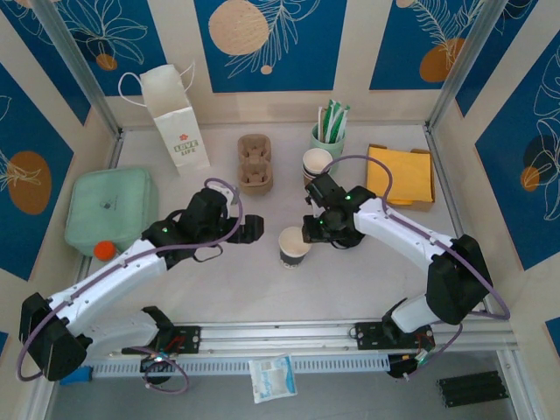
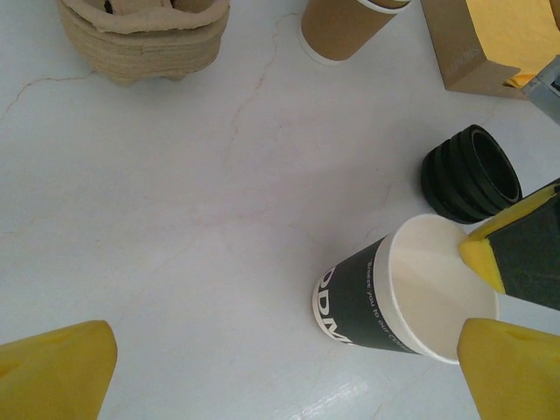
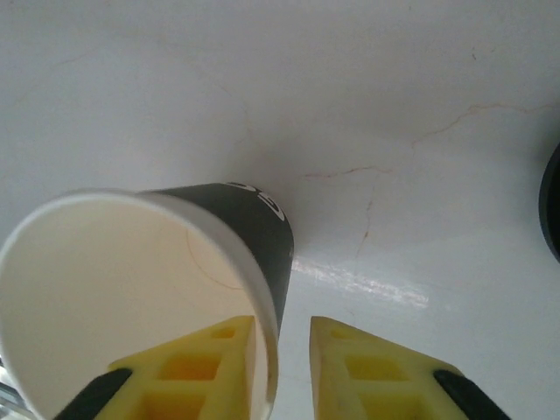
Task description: Pack the takeout coffee
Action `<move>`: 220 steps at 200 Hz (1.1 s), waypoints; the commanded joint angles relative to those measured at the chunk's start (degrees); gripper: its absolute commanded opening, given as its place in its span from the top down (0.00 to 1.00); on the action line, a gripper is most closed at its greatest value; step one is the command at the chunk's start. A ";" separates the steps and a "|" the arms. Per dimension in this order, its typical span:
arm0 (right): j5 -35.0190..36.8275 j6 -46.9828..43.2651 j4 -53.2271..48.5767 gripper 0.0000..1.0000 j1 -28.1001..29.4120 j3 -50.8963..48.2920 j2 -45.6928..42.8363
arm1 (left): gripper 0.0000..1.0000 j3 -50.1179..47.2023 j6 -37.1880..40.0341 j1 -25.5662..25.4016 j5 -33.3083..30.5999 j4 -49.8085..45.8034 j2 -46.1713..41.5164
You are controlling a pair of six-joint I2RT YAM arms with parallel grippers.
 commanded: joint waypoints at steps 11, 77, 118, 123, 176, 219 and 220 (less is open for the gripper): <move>1.07 0.48 -2.09 0.63 0.44 0.66 -1.86 | 0.01 1.07 -0.23 -0.85 0.72 0.36 0.41; 2.37 -1.46 -5.63 0.53 -4.41 2.53 -7.53 | 0.00 3.28 0.22 -1.29 0.89 0.04 1.30; 3.03 -4.92 -4.83 0.52 -14.01 0.91 -6.10 | 0.00 4.53 0.25 -2.37 1.16 0.86 3.17; 3.16 -5.30 -4.61 0.52 -15.04 0.84 -5.47 | 0.01 4.71 0.32 -2.55 1.16 1.05 3.44; 2.61 -7.17 -2.18 0.54 -18.49 2.29 1.68 | 0.00 5.75 0.19 -3.83 1.16 2.20 5.72; 3.02 -7.95 -0.86 0.57 -18.88 2.85 5.77 | 0.01 6.65 0.39 -4.47 0.92 2.08 6.46; 3.03 -7.96 -0.87 0.57 -18.91 2.85 5.86 | 0.01 6.61 0.35 -4.46 0.91 2.10 6.47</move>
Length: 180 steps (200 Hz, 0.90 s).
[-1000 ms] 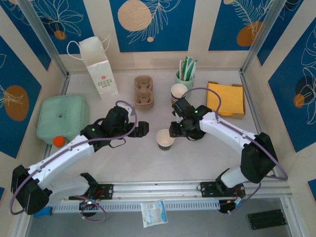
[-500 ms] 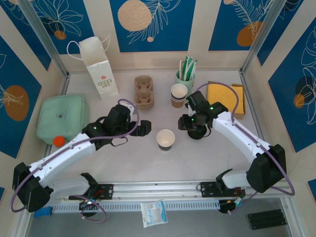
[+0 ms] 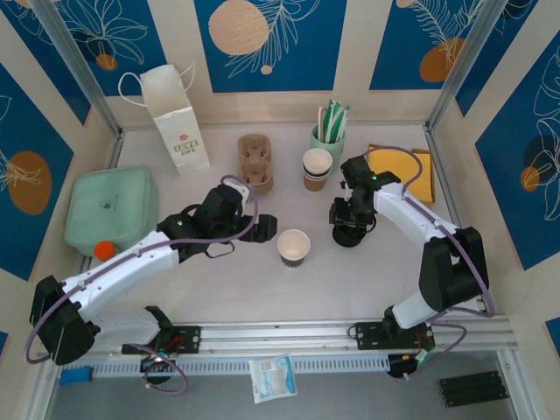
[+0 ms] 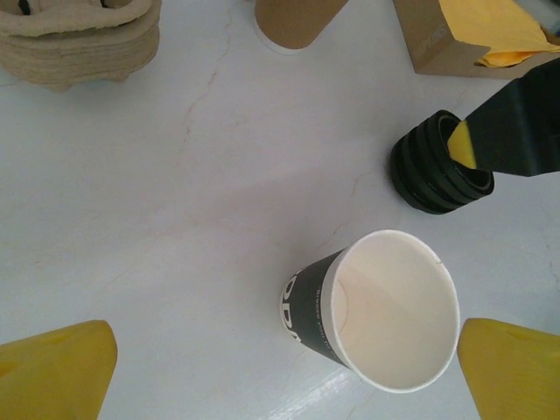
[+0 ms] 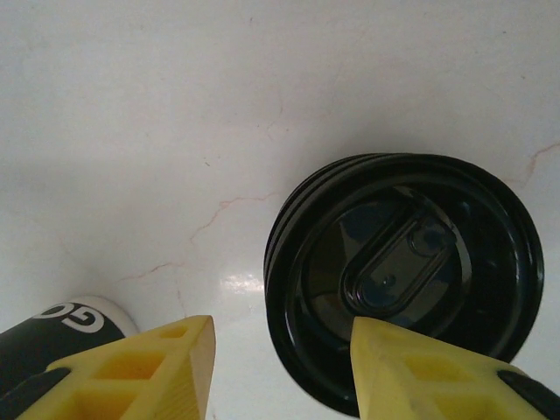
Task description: Pack the takeout coffee
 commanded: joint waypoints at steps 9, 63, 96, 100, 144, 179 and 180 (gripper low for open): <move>0.16 -1.57 0.86 0.59 -0.74 1.45 2.20 | 0.00 2.28 0.37 -0.74 0.44 0.76 0.48; -0.38 -2.26 1.99 0.68 -1.47 1.14 3.48 | 0.01 2.50 0.46 -0.99 0.44 0.79 0.81; -0.79 -2.46 2.32 0.68 -1.61 1.36 4.46 | 0.01 2.64 0.48 -0.91 0.43 0.78 0.98; -0.80 -2.50 2.33 0.68 -1.65 1.36 4.60 | 0.01 2.62 0.53 -0.91 0.44 0.71 0.98; -1.26 -2.76 2.73 0.76 -1.69 1.10 5.05 | 0.01 2.72 0.63 -0.93 0.31 0.41 0.79; -1.70 -2.80 2.51 0.89 -1.75 1.10 4.23 | 0.01 2.61 0.68 -0.94 0.35 0.52 0.90; -1.70 -2.81 2.46 0.89 -1.76 1.14 4.17 | 0.01 2.58 0.70 -0.97 0.35 0.51 0.90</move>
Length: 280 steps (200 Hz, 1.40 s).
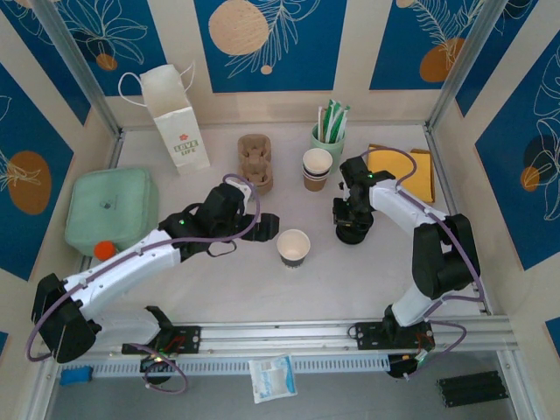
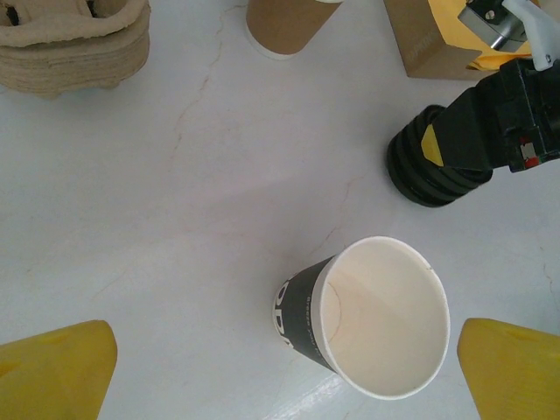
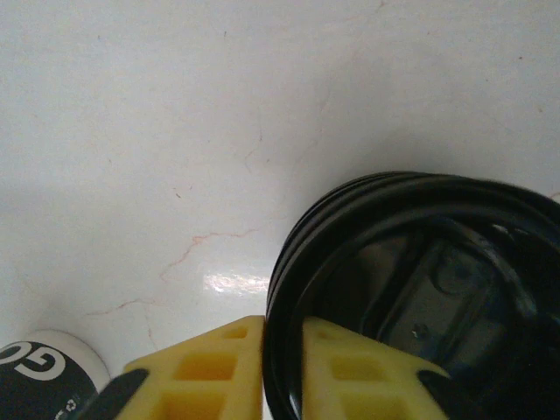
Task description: Pack the takeout coffee
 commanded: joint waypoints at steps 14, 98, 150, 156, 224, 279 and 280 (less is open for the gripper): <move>-1.35 -0.30 -0.87 0.93 -0.18 1.32 -1.15 | 0.01 1.85 0.69 -0.69 0.35 0.34 0.20; -0.56 -0.09 -2.77 0.99 -0.87 2.15 -6.12 | 0.01 2.17 0.70 -0.72 0.47 0.36 0.46; -6.99 2.24 -3.75 1.00 -0.95 4.35 -12.40 | 0.01 1.94 -0.34 -0.72 -1.29 0.56 0.05; -8.40 2.68 -3.48 1.00 -0.83 4.66 -13.34 | 0.01 1.83 -0.58 -0.70 -2.12 0.69 -0.13; -32.17 12.64 8.50 1.00 -0.68 5.93 -20.62 | 0.01 3.49 0.16 -0.67 -10.38 2.83 -3.68; -48.13 25.73 26.04 1.00 -1.20 5.90 -18.27 | 0.01 7.57 -2.95 0.66 -5.37 6.86 -3.67; -48.29 25.98 26.34 1.00 -1.21 5.83 -18.21 | 0.01 7.56 -3.11 0.77 -5.19 7.03 -3.62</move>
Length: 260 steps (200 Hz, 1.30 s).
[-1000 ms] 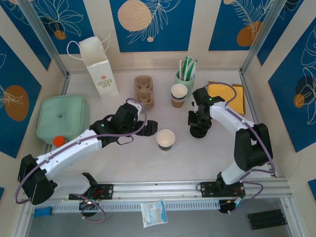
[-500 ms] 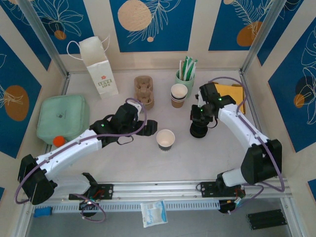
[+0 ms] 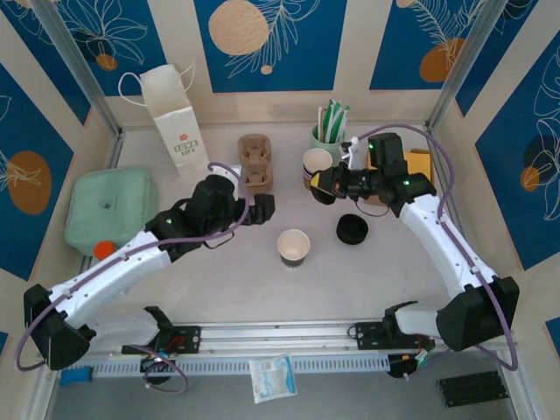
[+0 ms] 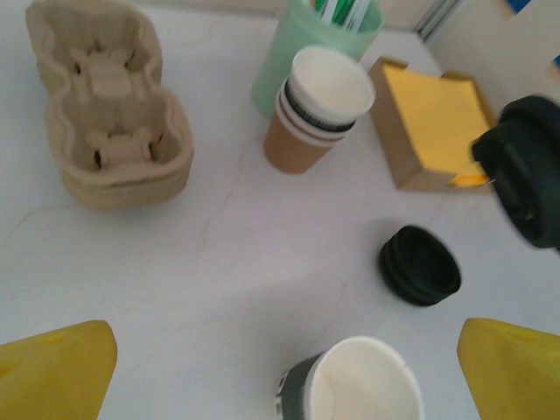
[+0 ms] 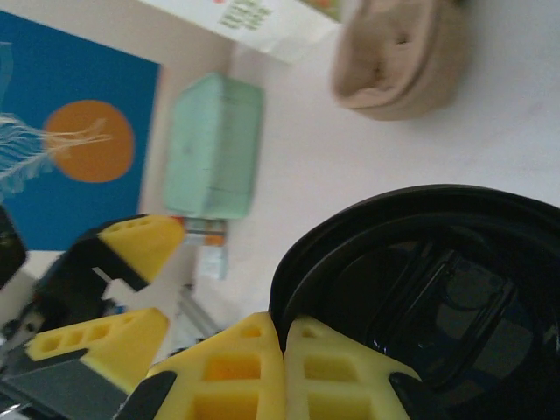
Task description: Pack the takeout coffee
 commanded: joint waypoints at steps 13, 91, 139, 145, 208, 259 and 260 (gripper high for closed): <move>-13.02 11.00 15.07 1.00 -0.71 0.87 1.72 | 0.00 3.04 -6.00 2.63 8.42 5.82 0.37; -19.80 30.24 44.08 1.00 -1.24 -0.77 6.45 | 0.01 -4.17 -35.61 14.00 27.68 34.70 2.60; -20.67 36.43 53.38 1.00 1.60 2.98 10.48 | 0.01 -8.35 -46.55 15.12 27.46 47.15 1.74; -20.67 36.88 53.89 1.00 2.13 3.56 10.97 | 0.01 -8.58 -47.26 15.11 27.32 47.94 1.65; -18.89 43.23 62.25 1.00 5.72 6.08 14.85 | 0.01 -11.40 -53.59 15.15 25.23 55.50 0.85; -17.27 44.92 64.83 1.00 7.56 6.46 15.65 | 0.00 -12.05 -56.77 15.16 24.39 60.33 1.79; -17.21 44.92 64.85 1.00 7.59 6.46 15.64 | 0.00 -12.05 -56.79 15.13 24.41 60.36 1.80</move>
